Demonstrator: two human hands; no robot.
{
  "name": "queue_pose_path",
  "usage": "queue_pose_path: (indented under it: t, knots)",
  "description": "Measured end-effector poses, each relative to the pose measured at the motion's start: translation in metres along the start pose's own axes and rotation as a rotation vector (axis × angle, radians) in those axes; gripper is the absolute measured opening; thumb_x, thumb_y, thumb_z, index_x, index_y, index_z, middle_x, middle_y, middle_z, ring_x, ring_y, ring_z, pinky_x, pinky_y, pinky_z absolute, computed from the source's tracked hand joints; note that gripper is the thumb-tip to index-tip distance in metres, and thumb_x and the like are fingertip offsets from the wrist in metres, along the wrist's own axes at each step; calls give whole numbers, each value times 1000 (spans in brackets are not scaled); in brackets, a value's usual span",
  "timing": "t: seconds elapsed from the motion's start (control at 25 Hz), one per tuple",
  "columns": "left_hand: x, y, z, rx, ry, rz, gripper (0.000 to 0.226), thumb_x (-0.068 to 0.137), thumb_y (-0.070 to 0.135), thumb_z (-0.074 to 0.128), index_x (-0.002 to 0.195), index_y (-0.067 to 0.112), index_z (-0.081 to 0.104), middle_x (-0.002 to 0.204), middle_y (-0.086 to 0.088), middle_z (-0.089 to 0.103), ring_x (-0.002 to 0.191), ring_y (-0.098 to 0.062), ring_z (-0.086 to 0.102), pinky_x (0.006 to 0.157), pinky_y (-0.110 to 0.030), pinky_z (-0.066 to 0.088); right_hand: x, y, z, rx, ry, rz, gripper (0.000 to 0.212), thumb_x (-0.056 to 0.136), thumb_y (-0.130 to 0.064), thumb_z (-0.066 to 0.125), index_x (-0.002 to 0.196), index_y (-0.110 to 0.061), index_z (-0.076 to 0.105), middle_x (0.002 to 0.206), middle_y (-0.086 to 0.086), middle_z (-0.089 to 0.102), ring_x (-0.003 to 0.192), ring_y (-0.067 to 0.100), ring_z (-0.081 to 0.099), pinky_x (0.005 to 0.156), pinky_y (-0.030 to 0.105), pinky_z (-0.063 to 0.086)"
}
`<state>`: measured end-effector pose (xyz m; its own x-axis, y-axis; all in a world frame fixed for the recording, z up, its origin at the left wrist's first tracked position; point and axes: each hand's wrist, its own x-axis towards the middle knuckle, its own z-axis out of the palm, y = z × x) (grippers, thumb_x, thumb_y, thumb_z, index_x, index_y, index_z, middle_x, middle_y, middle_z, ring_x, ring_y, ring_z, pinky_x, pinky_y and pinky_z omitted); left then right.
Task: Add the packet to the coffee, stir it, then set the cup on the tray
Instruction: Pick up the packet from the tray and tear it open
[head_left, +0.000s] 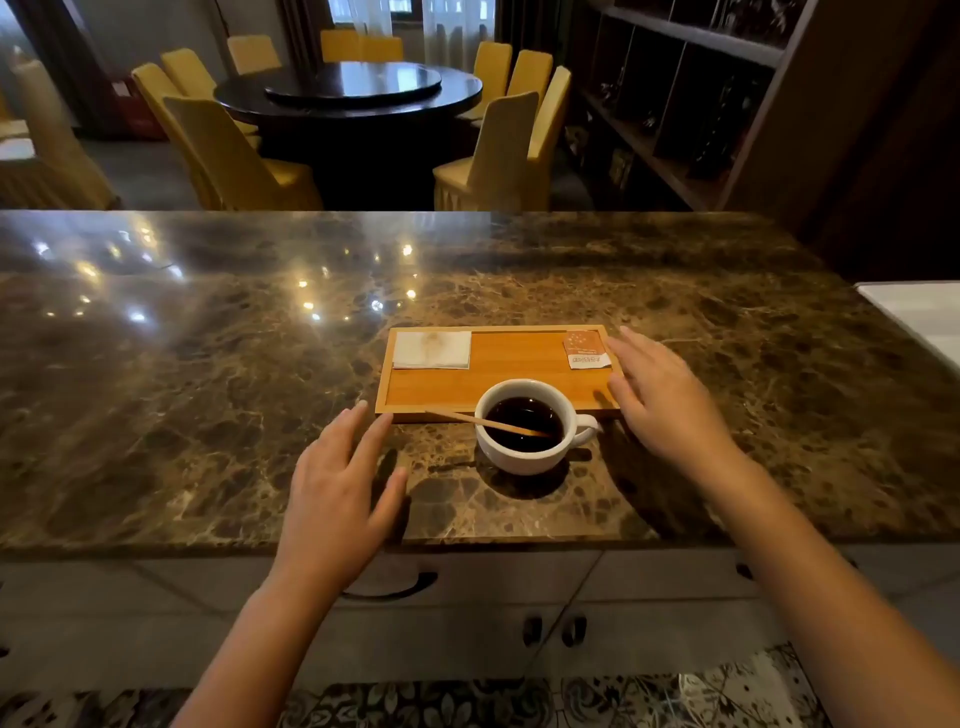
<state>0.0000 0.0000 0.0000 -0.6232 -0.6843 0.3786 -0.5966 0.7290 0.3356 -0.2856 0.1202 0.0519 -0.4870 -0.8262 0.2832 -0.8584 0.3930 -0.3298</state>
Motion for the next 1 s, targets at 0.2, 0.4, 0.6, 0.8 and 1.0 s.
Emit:
queue_pose_path:
  t: [0.2,0.4,0.6,0.8,1.0]
  knots:
    - [-2,-5,24,61,-102,-59,64,85,54,27,141,23,27,150,-11,22,137,-22,12,106,-51,14,39,11,33,-126,-303,28,49,98,-30,37,144,-18,24,156,1,21,143,16,17,115,42,18]
    - [0,-8,25,95,-95,-71,62,84,55,28,135,20,41,144,-11,35,134,-23,26,107,-52,20,41,14,39,-99,-252,-24,40,97,-28,41,136,-19,41,146,1,42,136,17,33,113,45,21]
    - [-2,-7,27,104,-88,-80,61,84,54,29,134,21,42,144,-10,37,133,-22,26,107,-51,20,40,9,39,5,-82,-75,11,87,-24,61,96,-19,65,103,0,68,103,20,57,97,40,34]
    - [-1,-7,27,102,-86,-80,61,84,54,30,134,21,43,143,-10,37,133,-21,26,107,-51,20,50,16,38,-28,-107,99,50,81,-35,66,125,-15,52,133,8,50,127,26,37,104,48,30]
    - [-1,-7,28,107,-80,-84,61,84,54,30,134,22,42,144,-9,36,134,-20,25,107,-51,20,54,18,37,38,-176,200,41,80,-37,67,114,-16,60,134,9,48,129,27,33,104,49,31]
